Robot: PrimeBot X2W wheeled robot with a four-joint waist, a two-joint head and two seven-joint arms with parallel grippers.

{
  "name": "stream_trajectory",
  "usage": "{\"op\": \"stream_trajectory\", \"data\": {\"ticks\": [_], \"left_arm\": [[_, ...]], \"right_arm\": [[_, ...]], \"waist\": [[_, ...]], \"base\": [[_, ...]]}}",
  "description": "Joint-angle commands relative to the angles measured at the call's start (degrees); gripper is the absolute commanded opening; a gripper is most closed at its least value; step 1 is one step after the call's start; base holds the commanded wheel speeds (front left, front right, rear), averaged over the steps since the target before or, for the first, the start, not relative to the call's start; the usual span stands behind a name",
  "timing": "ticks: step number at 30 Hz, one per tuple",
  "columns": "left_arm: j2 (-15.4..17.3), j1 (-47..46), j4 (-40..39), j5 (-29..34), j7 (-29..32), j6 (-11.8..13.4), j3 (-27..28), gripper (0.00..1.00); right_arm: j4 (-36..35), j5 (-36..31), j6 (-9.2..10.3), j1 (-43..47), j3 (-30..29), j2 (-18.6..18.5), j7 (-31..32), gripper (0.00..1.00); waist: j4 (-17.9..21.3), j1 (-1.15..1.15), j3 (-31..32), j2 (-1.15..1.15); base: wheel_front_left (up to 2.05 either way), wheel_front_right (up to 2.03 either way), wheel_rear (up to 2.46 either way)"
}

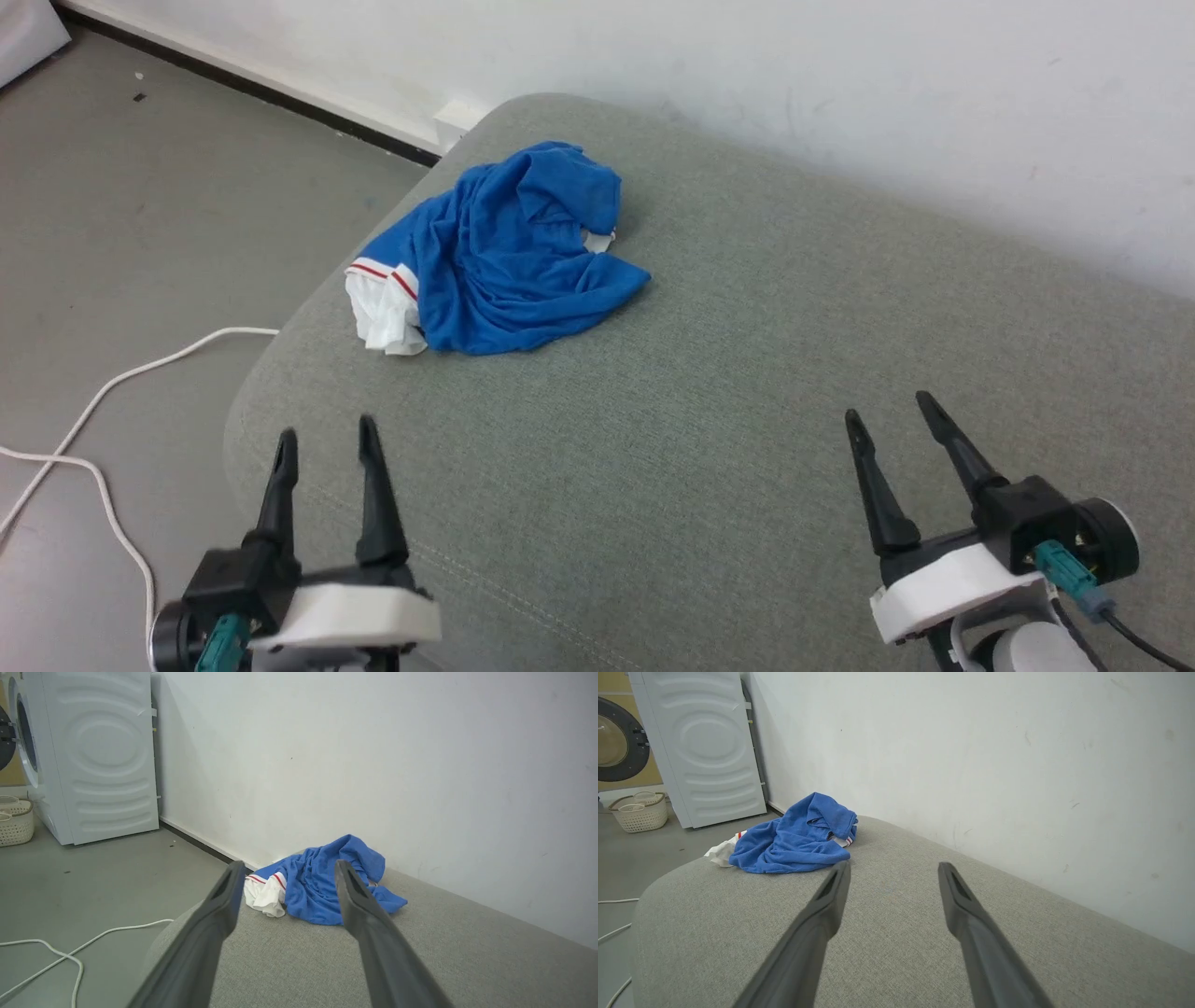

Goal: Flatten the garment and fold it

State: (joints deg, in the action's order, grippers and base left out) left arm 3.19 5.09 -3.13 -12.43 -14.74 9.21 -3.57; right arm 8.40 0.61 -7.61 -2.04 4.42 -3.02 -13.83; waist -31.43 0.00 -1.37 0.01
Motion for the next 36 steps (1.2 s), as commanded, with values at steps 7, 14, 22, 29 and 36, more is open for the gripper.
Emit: {"op": "stream_trajectory", "data": {"ticks": [7, 14, 22, 29, 36], "left_arm": [[1.1, -12.9, -6.6, 1.6, 7.2, -0.7, -2.9, 1.00], [4.6, -31.6, -4.0, 4.1, 17.4, 0.0, -1.5, 1.00], [10.3, -48.9, 8.0, 2.7, 27.6, -3.4, 0.7, 1.00], [15.0, -54.8, 16.5, 0.1, 35.4, -6.6, 2.3, 1.00], [17.3, -54.9, 21.7, -2.7, 42.3, -9.1, 2.7, 1.00]], "right_arm": [[-3.8, -1.1, 0.12, 0.3, -1.8, -0.8, 1.4, 1.00], [-11.6, 0.0, 0.12, -1.9, -0.5, -4.3, 5.8, 1.00], [-21.6, 3.8, 0.12, -5.1, 3.6, -9.8, 12.5, 1.00], [-27.2, 6.9, 0.12, -6.7, 5.2, -13.7, 16.8, 1.00], [-32.3, 10.0, 0.12, -7.0, 4.0, -15.9, 20.3, 1.00]], "waist": [[0.5, 0.00, -3.7, -0.01], [2.4, 0.00, -10.3, -0.01], [6.2, 0.00, -19.5, -0.01], [10.3, 0.00, -26.5, -0.01], [13.4, 0.00, -31.1, -0.01]], "base": [[0.00, 0.00, 0.00], [0.00, 0.00, 0.00], [0.00, 0.00, 0.00], [0.00, 0.00, 0.00], [0.00, 0.00, 0.00]]}}
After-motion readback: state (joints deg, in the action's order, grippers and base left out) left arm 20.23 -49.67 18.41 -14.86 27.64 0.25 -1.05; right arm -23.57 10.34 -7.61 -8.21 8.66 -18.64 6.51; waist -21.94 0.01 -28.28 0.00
